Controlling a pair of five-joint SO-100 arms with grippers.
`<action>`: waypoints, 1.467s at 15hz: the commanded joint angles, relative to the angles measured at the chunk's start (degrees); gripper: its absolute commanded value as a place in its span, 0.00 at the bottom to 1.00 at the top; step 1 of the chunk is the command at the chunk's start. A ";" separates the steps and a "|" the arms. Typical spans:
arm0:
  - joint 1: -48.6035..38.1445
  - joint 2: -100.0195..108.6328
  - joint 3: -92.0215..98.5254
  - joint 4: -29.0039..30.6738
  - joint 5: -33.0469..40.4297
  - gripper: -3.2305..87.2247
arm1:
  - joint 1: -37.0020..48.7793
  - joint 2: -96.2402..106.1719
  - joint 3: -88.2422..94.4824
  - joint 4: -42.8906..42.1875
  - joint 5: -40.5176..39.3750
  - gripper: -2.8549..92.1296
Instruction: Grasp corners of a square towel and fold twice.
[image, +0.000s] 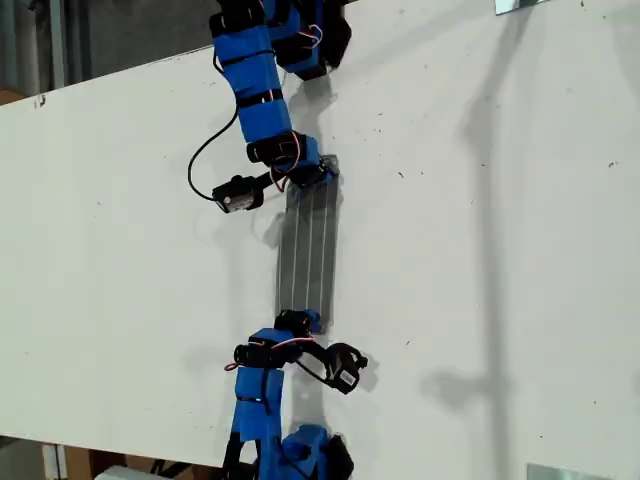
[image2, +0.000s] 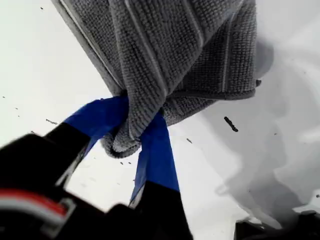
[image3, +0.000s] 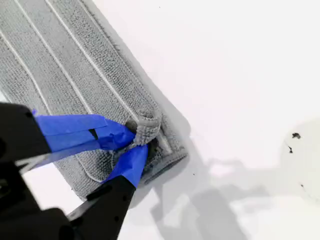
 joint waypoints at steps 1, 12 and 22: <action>-0.88 2.99 -1.85 4.92 1.05 0.19 | -1.05 1.32 -2.29 2.37 0.88 0.37; -6.33 50.98 29.18 7.29 -4.04 0.23 | 16.70 4.04 7.03 1.58 -9.58 0.42; 2.20 59.59 40.87 0.88 -14.06 0.23 | 22.32 -4.75 14.68 -7.29 -10.90 0.03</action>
